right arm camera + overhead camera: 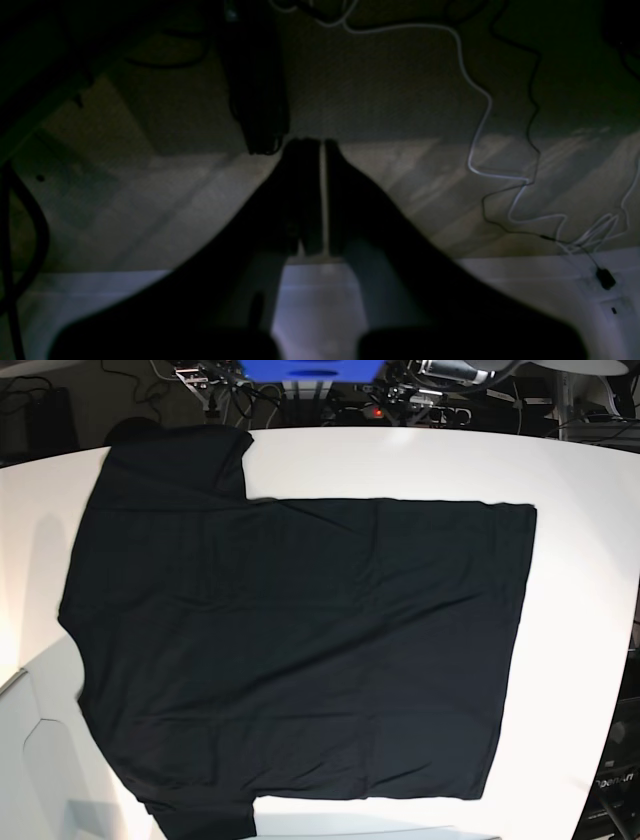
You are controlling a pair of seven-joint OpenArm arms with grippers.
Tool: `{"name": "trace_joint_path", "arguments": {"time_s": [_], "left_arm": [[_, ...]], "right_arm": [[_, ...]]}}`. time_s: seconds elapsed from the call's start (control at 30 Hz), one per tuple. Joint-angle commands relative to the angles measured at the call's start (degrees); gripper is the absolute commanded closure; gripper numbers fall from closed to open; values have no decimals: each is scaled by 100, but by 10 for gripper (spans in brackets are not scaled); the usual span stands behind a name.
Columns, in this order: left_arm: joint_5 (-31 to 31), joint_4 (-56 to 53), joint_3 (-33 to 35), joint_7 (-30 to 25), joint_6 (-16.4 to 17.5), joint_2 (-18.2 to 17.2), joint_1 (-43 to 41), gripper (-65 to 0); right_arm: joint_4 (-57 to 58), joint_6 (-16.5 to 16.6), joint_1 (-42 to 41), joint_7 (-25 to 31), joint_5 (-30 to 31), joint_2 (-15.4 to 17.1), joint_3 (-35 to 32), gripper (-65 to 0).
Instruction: Fold the T-shirt properly
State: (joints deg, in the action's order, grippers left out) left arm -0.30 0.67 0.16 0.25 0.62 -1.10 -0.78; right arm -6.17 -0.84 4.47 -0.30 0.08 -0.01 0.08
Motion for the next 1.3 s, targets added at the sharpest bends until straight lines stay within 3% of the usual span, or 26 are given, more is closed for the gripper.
{"name": "trace_joint_path", "arguments": {"time_s": [0.0, 0.27, 0.43, 1.1, 1.27], "left_arm": [[16, -10, 23, 23, -49, -17, -15, 0], [34, -27, 32, 41, -84, -26, -24, 0], [34, -10, 32, 454, -84, -26, -24, 0], [8, 8, 6, 454, -58, -193, -138, 0], [-10, 1098, -12, 199, -49, -404, -867, 0]], "right_arm": [[-11, 115, 23, -28, 23, -3, 6, 0], [-11, 115, 32, -28, 23, -3, 6, 0], [-11, 115, 32, -28, 23, 5, 6, 0], [-55, 106, 217, 8, 23, 5, -21, 0], [-73, 115, 454, 25, 23, -3, -3, 0]]}}
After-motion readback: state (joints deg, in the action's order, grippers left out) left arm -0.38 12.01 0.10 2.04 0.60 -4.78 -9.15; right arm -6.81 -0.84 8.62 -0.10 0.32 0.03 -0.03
